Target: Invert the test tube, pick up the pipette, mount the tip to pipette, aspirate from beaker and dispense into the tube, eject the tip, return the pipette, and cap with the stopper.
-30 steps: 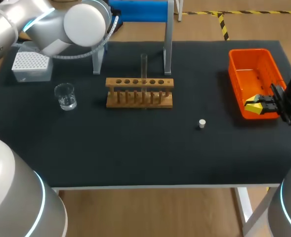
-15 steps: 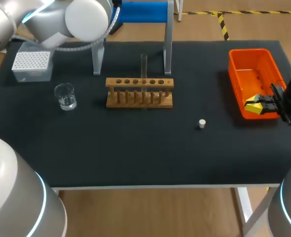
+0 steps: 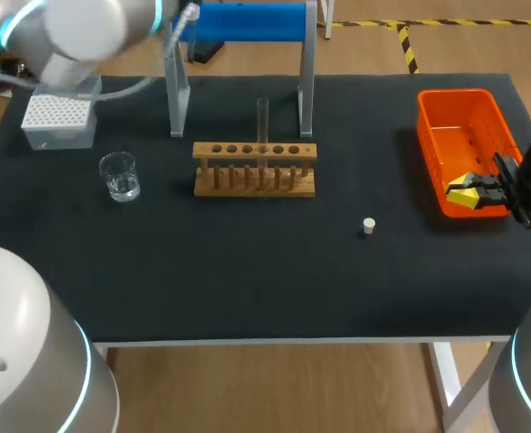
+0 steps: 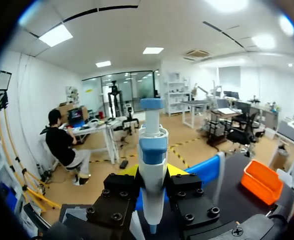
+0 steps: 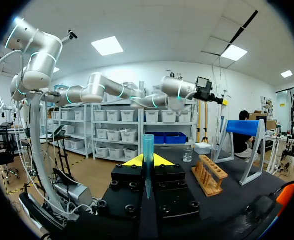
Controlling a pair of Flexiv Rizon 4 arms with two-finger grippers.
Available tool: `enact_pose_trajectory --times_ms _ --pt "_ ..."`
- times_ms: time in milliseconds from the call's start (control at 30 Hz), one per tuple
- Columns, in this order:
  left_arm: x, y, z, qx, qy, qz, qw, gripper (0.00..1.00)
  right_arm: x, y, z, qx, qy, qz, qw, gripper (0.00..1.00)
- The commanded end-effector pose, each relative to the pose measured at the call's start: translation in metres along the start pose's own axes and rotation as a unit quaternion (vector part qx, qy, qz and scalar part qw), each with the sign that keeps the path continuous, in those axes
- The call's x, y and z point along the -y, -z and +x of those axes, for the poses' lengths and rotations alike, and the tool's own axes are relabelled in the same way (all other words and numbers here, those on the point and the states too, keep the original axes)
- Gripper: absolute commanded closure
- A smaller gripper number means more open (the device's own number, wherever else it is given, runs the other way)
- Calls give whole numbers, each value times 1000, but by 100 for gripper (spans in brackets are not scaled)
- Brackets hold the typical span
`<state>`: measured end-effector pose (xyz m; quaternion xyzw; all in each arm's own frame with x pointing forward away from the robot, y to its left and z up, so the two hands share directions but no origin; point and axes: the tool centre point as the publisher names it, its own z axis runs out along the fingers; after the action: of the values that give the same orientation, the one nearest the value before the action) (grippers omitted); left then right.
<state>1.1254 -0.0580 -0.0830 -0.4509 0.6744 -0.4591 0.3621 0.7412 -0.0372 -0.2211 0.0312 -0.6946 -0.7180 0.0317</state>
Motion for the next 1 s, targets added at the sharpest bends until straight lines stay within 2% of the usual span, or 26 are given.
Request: enact_pose_trajectory --times_ms 33,100,167,800,933,1000 --pt "3 30 -8 -155 -14 -11 988 100 0 1 1 0 0 1 1000 100" --pt "6 39 -4 -192 -27 -19 981 100 0 1 1 0 0 1 1000 100" --pt "6 44 -3 -204 -33 -32 978 100 0 1 1 0 0 1 1000 100" --pt "6 44 -3 -204 -33 -32 978 100 0 1 1 0 0 1 1000 100" --pt "10 65 4 -276 -55 -8 960 100 0 1 1 0 0 1 1000 100" --pt "13 75 9 -316 -67 7 946 100 0 1 1 0 0 1 1000 100"
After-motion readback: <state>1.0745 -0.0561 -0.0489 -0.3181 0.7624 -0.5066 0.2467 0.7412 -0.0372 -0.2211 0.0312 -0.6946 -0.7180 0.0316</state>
